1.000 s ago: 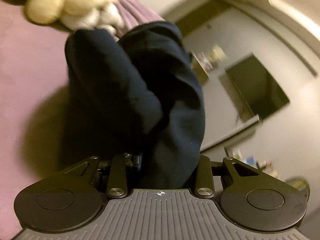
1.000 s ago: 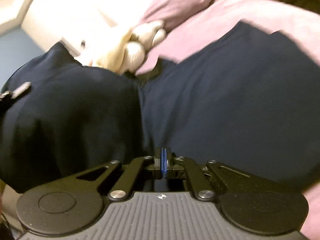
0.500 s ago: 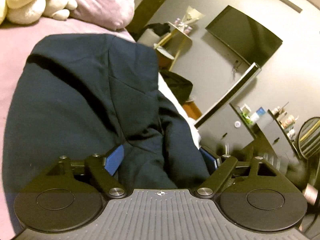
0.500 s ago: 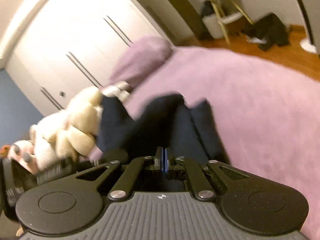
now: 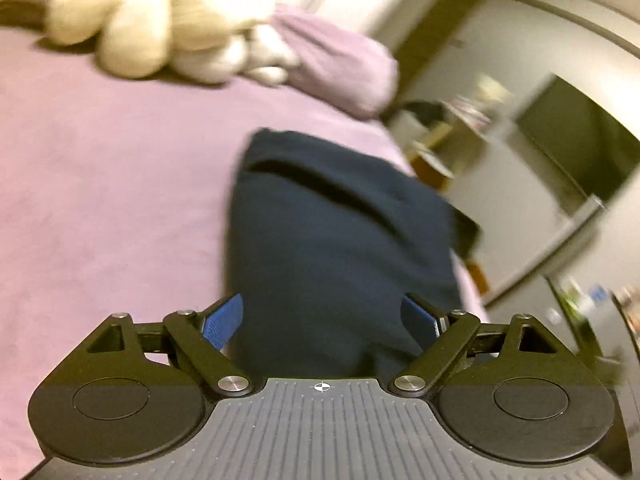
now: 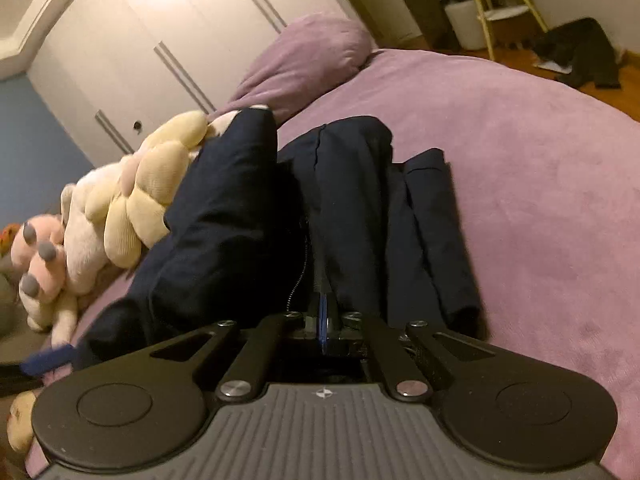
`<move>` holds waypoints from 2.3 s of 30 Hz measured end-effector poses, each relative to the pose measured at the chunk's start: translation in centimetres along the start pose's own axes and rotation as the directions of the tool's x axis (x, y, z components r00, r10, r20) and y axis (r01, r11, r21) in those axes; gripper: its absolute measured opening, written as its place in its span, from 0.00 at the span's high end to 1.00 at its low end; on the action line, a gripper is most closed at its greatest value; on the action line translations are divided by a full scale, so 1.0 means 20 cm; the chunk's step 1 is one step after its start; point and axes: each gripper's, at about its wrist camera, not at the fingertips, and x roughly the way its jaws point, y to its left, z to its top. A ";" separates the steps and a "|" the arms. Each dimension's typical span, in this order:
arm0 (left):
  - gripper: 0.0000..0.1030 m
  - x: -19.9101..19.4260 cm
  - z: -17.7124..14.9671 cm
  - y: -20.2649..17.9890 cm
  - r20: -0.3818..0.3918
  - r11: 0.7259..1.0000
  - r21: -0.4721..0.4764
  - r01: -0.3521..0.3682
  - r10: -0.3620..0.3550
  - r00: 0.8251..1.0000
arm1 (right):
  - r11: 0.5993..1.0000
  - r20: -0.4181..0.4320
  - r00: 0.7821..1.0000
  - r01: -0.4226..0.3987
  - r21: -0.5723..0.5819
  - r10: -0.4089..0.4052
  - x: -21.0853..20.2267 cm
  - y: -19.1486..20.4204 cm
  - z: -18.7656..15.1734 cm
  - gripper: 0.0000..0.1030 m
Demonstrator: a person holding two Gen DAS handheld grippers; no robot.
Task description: Fold large clothes
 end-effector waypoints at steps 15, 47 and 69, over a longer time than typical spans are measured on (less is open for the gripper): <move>0.14 0.20 0.01 0.01 -0.107 0.997 -0.079 0.028 -0.036 0.994 | 0.999 -0.176 0.984 0.035 0.032 -0.029 0.32 0.35 0.32 0.73; 0.13 0.21 0.06 -0.05 0.001 0.999 -0.016 -0.037 0.037 0.999 | 0.830 0.191 0.923 0.385 -0.404 -0.335 0.66 0.50 0.17 0.98; 0.00 0.75 0.07 -0.10 0.080 0.979 0.024 -0.202 0.199 0.977 | 0.939 0.261 0.948 0.247 -0.240 -0.183 0.57 0.18 0.17 1.00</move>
